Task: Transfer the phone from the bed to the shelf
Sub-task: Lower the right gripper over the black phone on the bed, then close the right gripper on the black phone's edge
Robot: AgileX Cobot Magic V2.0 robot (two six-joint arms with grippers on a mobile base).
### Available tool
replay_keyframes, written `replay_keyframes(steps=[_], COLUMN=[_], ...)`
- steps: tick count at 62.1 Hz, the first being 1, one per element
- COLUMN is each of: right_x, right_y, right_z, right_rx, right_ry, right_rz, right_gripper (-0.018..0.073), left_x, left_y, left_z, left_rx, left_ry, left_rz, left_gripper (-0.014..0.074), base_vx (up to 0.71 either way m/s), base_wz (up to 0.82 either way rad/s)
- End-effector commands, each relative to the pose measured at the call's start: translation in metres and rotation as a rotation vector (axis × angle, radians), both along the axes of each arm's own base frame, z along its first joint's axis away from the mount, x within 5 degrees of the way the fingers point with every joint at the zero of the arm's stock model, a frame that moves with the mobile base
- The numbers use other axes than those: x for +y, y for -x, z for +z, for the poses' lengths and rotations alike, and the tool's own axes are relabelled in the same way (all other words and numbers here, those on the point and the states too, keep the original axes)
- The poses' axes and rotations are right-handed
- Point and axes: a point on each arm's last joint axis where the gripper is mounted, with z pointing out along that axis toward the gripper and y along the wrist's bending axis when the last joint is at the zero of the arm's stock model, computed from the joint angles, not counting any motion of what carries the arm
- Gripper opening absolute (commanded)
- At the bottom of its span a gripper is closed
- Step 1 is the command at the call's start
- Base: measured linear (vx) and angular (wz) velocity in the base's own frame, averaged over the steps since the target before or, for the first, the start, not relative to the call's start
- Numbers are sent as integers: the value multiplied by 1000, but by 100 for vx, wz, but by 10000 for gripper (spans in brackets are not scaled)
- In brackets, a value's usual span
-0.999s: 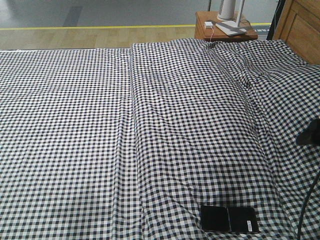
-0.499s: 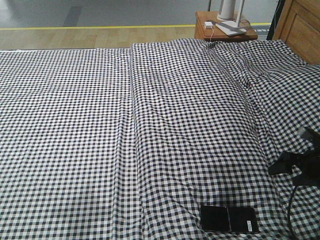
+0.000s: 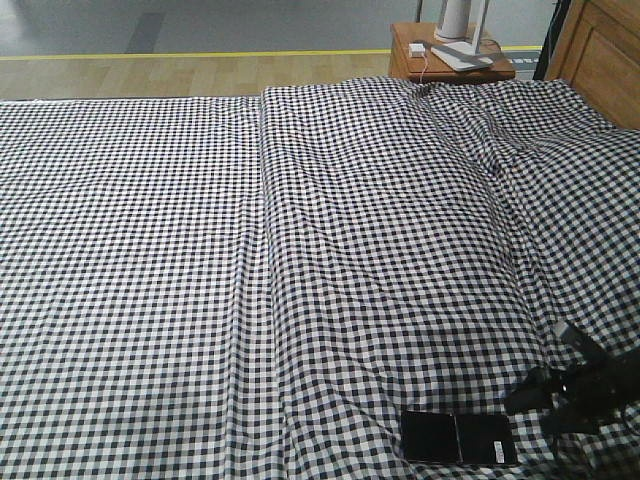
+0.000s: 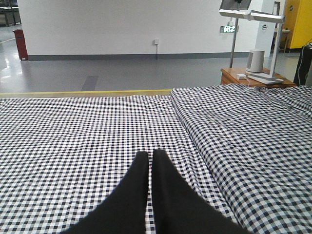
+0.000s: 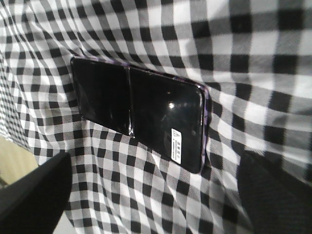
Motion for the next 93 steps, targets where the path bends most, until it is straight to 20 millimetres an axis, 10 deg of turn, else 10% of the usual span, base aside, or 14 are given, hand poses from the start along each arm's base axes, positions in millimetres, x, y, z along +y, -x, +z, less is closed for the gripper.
replay_keyframes(steps=[1, 35, 69, 93], right_x=[-1, 18, 34, 34], right_y=[-10, 2, 8, 9], right_z=[14, -43, -55, -56], right_rx=[-86, -64, -56, -52], right_ry=[-54, -223, -487, -480], right_rz=[-2, -66, -135, -121], right_gripper=[634, 618, 542, 8], left_x=[0, 0, 0, 0], left_y=[1, 1, 1, 1], left_z=[15, 15, 15, 15], left_rx=[-108, -108, -108, -108], left_ry=[11, 11, 11, 11], left_rz=[-2, -2, -2, -2], left_gripper=[1, 1, 1, 1], base_vx=[0, 0, 0, 0], base_wz=[0, 0, 0, 0])
